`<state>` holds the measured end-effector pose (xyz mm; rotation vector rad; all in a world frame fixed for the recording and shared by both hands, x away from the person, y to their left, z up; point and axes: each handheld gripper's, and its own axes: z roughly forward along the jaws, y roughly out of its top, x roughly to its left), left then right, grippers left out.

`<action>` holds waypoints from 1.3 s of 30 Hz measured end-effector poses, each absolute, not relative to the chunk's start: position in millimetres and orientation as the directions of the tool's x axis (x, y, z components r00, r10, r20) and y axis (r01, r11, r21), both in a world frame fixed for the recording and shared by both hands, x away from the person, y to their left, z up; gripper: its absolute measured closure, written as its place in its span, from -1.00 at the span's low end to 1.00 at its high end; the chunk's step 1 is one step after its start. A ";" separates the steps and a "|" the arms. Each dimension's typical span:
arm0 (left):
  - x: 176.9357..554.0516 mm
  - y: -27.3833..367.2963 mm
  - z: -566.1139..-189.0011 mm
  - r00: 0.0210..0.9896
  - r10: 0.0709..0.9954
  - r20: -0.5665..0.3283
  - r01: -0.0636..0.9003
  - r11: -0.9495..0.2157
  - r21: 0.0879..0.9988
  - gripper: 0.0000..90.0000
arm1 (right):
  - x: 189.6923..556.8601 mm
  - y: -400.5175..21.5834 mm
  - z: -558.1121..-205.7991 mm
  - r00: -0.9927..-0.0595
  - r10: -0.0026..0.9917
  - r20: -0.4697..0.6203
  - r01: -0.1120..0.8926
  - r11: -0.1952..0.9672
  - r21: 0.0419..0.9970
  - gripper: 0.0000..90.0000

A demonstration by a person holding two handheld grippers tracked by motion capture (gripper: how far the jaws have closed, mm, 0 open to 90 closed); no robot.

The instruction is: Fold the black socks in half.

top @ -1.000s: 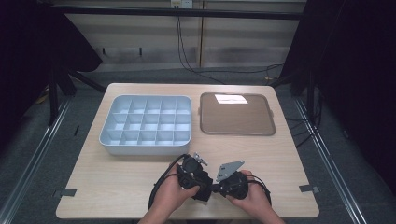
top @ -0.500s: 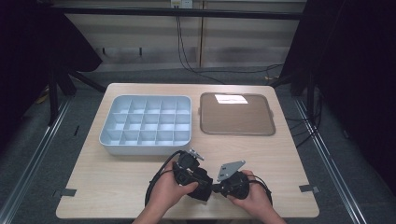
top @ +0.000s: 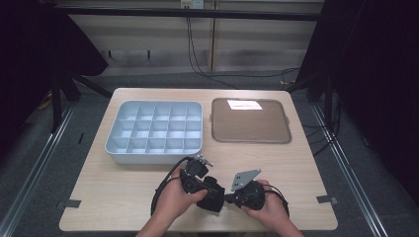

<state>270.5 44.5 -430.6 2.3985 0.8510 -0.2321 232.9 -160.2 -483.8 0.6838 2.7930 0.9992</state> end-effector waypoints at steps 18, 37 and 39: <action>266.9 28.5 -450.7 0.780 0.517 -0.354 0.626 -0.658 0.418 0.69 | 234.2 -162.0 -485.8 -0.888 0.456 0.063 0.395 0.685 0.612 0.99; 264.1 25.9 -448.1 0.782 0.510 -0.357 0.622 -0.664 0.415 0.55 | 237.2 -166.4 -484.1 -0.882 0.467 0.062 0.402 0.680 0.613 0.98; 264.8 26.9 -446.4 0.780 0.512 -0.360 0.625 -0.662 0.413 0.55 | 237.3 -166.9 -484.3 -0.882 0.467 0.061 0.402 0.679 0.614 0.98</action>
